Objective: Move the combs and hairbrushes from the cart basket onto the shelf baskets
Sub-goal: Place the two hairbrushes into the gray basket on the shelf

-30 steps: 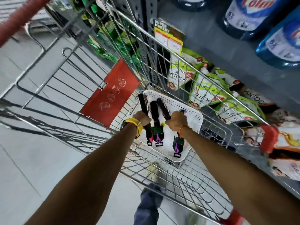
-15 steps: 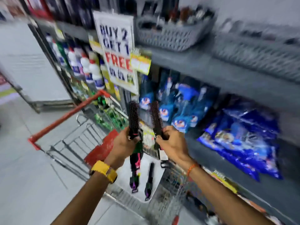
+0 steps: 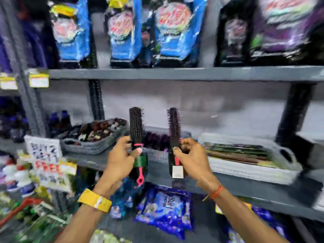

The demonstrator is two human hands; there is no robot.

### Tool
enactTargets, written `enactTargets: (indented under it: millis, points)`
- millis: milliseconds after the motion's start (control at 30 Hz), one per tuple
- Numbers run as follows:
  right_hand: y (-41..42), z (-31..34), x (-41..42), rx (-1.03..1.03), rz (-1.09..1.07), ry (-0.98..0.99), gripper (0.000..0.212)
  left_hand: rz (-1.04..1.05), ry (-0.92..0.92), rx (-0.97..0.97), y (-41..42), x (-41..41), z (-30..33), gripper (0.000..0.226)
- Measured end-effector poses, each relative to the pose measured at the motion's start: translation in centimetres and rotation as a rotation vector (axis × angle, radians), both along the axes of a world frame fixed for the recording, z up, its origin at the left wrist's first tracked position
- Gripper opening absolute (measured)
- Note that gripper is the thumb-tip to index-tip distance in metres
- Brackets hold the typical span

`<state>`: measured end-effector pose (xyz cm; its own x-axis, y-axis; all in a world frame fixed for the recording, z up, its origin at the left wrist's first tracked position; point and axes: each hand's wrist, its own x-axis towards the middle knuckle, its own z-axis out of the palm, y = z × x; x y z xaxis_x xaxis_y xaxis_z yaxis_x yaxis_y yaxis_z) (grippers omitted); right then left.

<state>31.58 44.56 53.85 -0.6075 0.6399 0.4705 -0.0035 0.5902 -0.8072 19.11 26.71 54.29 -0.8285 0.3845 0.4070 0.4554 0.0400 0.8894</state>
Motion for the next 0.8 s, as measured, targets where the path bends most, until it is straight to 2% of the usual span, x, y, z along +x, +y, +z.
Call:
enactTargets:
  millis: [100,233,400,600,800]
  points:
    - [4.5,1.9,3.8,-0.029,-0.107,0.04,0.011,-0.09,-0.034,-0.008,5.4,1.0,1.5,0.038]
    - [9.0,3.5,8.0,-0.044,-0.253,0.044,0.016,-0.176,-0.031,-0.067,11.7,2.5,2.5,0.036]
    - [11.2,4.2,9.3,-0.023,-0.309,0.02,0.014,-0.231,-0.087,-0.09,15.2,2.9,2.5,0.027]
    - [10.9,3.9,6.0,-0.057,-0.269,-0.007,0.013,-0.212,-0.084,-0.108,14.7,-0.1,2.8,0.024]
    - [10.0,3.7,-1.7,-0.104,-0.227,-0.086,0.018,-0.121,-0.102,-0.173,15.9,-8.5,2.5,0.009]
